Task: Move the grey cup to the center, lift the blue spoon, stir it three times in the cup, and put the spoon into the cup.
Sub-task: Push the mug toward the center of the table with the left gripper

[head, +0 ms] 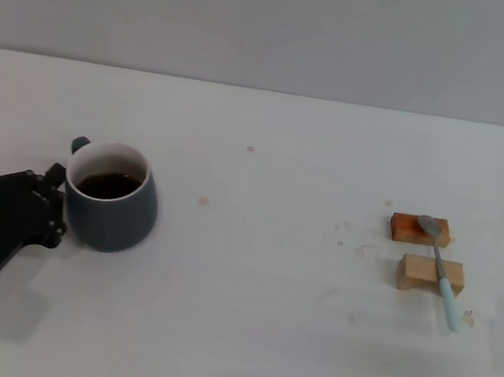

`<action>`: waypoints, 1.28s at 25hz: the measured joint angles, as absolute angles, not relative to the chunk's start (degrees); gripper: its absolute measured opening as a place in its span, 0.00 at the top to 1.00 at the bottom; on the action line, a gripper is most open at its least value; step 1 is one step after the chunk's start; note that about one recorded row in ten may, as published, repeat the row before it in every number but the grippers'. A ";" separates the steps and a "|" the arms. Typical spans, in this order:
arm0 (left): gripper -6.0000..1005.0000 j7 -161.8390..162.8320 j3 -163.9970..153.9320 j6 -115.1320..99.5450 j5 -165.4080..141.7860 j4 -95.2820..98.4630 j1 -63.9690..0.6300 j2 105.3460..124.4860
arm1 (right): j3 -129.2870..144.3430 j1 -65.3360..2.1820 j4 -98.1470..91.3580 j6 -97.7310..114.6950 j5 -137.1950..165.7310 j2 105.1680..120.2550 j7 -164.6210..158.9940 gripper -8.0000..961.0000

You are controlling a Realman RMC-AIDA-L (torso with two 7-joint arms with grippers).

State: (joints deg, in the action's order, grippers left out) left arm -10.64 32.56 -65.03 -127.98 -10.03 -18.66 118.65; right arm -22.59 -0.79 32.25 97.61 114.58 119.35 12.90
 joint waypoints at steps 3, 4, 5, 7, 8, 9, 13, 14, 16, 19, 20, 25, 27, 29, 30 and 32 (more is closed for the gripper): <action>1.00 -10.64 31.35 -65.00 -128.01 -10.82 -18.95 118.65 | -22.58 -0.79 32.19 97.58 114.67 119.35 12.90 0.25; 1.00 -10.64 30.87 -64.97 -128.02 -11.02 -19.13 118.68 | -22.52 -0.79 32.19 97.58 114.72 119.35 12.90 0.25; 1.00 -10.62 30.58 -64.95 -128.03 -11.18 -19.27 118.70 | -22.41 -0.79 32.17 97.59 114.75 119.35 12.91 0.25; 1.00 -10.50 29.96 -64.94 -128.04 -11.46 -19.53 118.74 | -22.04 -0.80 32.17 97.75 114.70 119.35 12.91 0.25; 1.00 -10.40 29.71 -64.94 -128.06 -11.64 -19.58 118.75 | -21.87 -0.82 32.18 97.86 114.63 119.35 12.91 0.25; 1.00 -10.31 29.42 -64.94 -128.07 -11.85 -19.61 118.74 | -21.84 -0.85 32.20 97.93 114.59 119.35 12.91 0.25; 1.00 -10.15 28.36 -64.94 -128.13 -13.13 -19.68 118.82 | -21.81 -0.88 32.42 98.00 114.61 119.35 12.92 0.25; 1.00 -10.15 27.98 -64.94 -128.14 -13.49 -19.69 118.82 | -21.80 -0.91 32.47 98.02 114.64 119.35 12.92 0.25; 1.00 -10.22 27.53 -64.92 -128.16 -13.86 -19.69 118.83 | -21.79 -1.02 32.48 98.03 114.70 119.35 12.92 0.25; 1.00 -10.40 27.38 -64.89 -128.17 -14.07 -19.69 118.83 | -21.79 -1.28 32.50 98.06 114.71 119.35 12.92 0.25; 1.00 -10.36 27.39 -64.88 -128.17 -14.02 -19.69 118.82 | -21.79 -1.33 32.51 98.06 114.71 119.35 12.92 0.25; 1.00 -10.06 27.65 -64.06 -127.99 -13.42 -19.60 118.76 | -21.80 -1.50 32.57 98.08 114.78 119.35 12.92 0.25; 1.00 -10.06 27.69 -63.48 -127.97 -13.40 -19.75 118.75 | -21.80 -1.54 32.62 98.08 114.81 119.35 12.92 0.25; 1.00 -10.06 27.55 -63.30 -128.01 -13.55 -20.04 118.74 | -21.76 -1.58 32.62 98.08 114.82 119.35 12.92 0.25; 1.00 -10.06 27.39 -63.28 -128.02 -13.74 -20.17 118.74 | -21.73 -1.61 32.62 98.09 114.84 119.35 12.92 0.25; 1.00 -10.06 27.31 -63.26 -128.01 -13.87 -20.24 118.74 | -21.72 -1.61 32.62 98.09 114.85 119.35 12.93 0.25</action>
State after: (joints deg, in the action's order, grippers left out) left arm -10.06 27.31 -63.26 -128.01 -13.87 -20.24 118.74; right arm -21.72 -1.61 32.62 98.09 114.85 119.35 12.93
